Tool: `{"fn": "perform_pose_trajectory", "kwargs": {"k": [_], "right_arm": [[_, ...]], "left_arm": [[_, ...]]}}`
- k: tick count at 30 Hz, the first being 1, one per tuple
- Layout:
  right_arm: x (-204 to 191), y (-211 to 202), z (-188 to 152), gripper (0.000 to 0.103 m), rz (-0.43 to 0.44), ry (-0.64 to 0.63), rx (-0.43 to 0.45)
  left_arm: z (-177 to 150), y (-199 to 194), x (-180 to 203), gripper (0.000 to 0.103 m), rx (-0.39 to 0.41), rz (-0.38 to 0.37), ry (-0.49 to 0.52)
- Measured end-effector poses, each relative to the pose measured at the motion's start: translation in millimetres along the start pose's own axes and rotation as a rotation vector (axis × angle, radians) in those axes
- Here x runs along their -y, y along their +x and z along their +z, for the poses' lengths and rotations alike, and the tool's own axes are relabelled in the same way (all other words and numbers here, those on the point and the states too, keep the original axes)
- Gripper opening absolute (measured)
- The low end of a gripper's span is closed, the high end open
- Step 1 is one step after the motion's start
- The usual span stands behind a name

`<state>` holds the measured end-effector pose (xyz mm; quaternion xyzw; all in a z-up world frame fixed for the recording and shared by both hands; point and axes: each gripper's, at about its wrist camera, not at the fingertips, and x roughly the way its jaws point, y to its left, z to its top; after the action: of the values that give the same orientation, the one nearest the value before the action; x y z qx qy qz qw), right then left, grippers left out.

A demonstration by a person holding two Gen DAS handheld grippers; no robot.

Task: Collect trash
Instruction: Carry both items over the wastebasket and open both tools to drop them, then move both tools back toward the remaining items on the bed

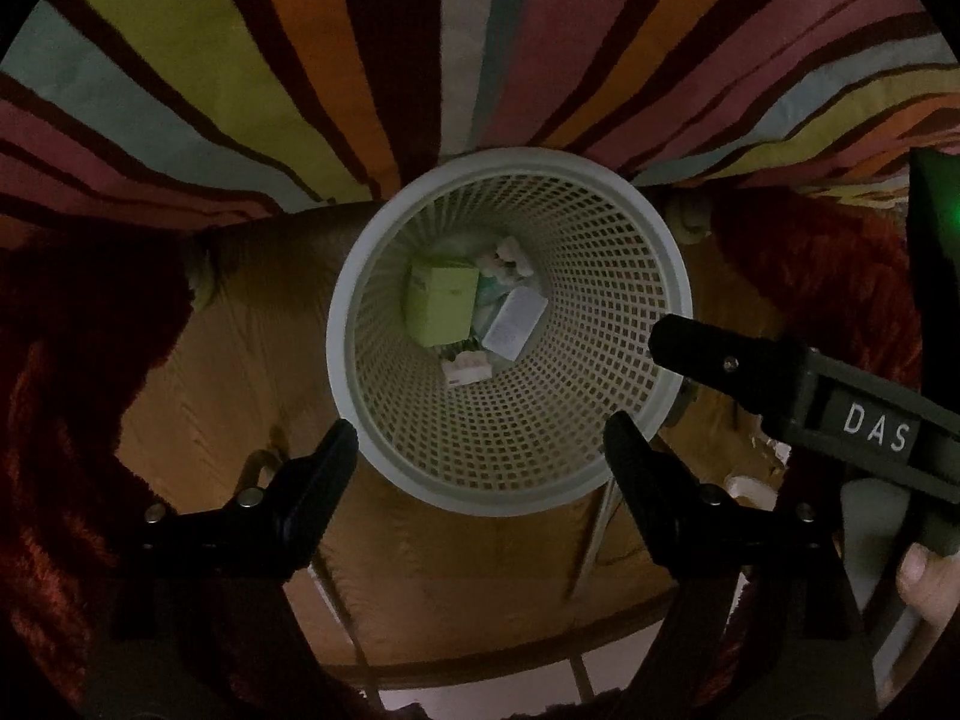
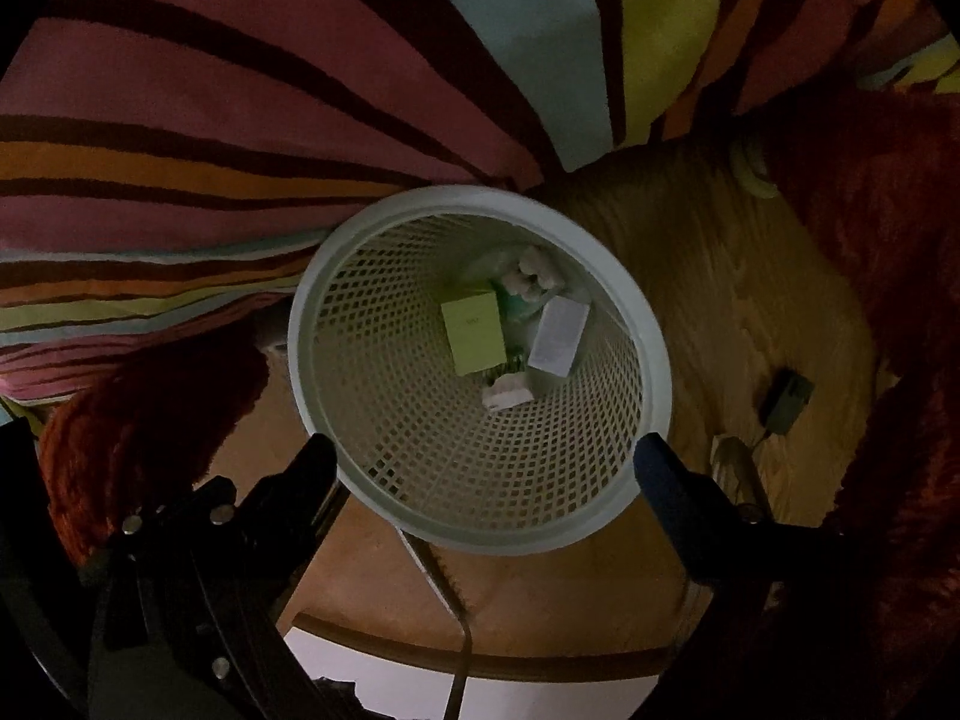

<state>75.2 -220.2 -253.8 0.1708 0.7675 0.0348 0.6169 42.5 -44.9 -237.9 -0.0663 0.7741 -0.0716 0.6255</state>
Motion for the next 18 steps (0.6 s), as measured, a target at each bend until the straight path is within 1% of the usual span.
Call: {"fn": "perform_pose_trajectory", "kwargs": {"k": [6, 9, 14, 15, 18], "right_arm": [[-10.9, -17.4, -6.0, 0.095, 0.001, -0.047, 0.063], [-20.9, -33.3, -12.9, 0.095, -0.003, -0.107, 0.126], [-41.5, -69.0, -29.8, 0.095, -0.027, -0.244, 0.27], [-46.9, -80.0, -35.2, 0.095, -0.028, -0.278, 0.315], [-56.9, -103.1, -44.0, 0.095, -0.031, -0.346, 0.409]], "left_arm": [[-2.7, -8.6, -3.1, 0.082, 0.032, -0.021, -0.02], [-5.4, -17.2, -6.9, 0.082, 0.064, -0.036, -0.039], [-11.3, -35.9, -14.5, 0.082, 0.126, -0.05, -0.072], [-12.7, -39.9, -15.3, 0.082, 0.136, -0.051, -0.073], [-18.1, -56.0, -13.8, 0.082, 0.185, -0.045, -0.054]]}}
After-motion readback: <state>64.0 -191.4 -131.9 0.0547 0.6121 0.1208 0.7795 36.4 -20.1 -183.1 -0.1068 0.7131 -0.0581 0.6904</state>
